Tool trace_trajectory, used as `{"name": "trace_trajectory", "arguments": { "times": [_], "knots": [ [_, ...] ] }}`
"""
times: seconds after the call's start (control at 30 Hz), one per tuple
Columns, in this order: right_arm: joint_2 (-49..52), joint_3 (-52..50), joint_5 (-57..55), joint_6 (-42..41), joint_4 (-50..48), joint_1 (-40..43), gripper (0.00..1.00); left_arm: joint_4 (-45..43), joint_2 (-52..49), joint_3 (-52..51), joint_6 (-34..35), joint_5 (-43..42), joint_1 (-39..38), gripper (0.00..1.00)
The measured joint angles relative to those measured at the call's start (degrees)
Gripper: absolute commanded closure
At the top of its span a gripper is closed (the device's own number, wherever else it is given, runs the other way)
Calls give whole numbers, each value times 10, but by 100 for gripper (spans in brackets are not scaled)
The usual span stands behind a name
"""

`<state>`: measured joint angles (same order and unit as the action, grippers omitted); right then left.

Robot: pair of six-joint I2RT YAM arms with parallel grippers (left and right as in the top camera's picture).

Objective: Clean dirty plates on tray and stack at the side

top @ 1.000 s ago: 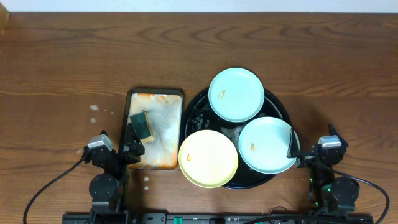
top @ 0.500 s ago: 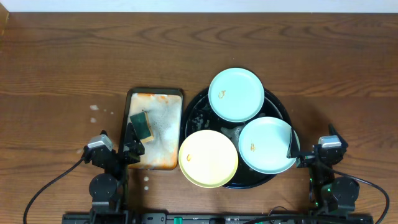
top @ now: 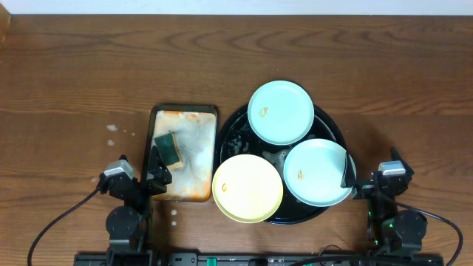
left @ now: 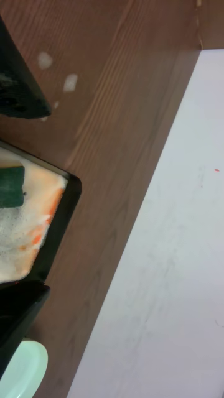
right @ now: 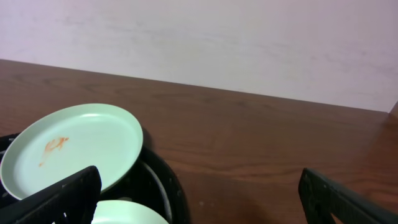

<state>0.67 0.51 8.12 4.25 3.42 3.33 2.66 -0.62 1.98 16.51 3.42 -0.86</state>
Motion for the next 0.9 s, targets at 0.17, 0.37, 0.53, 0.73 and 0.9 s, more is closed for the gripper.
{"name": "trace_trajectory", "arguments": {
  "times": [0.17, 0.37, 0.53, 0.73, 0.9],
  "knots": [
    [0, 0, 0, 0, 0, 0, 1, 0, 0, 0, 0, 0, 0, 16],
    [0, 0, 0, 0, 0, 0, 1, 0, 0, 0, 0, 0, 0, 16],
    [0, 0, 0, 0, 0, 0, 1, 0, 0, 0, 0, 0, 0, 16],
    [0, 0, 0, 0, 0, 0, 1, 0, 0, 0, 0, 3, 0, 16],
    [0, 0, 0, 0, -3, 0, 1, -2, 0, 0, 0, 18, 0, 16]
  ]
}}
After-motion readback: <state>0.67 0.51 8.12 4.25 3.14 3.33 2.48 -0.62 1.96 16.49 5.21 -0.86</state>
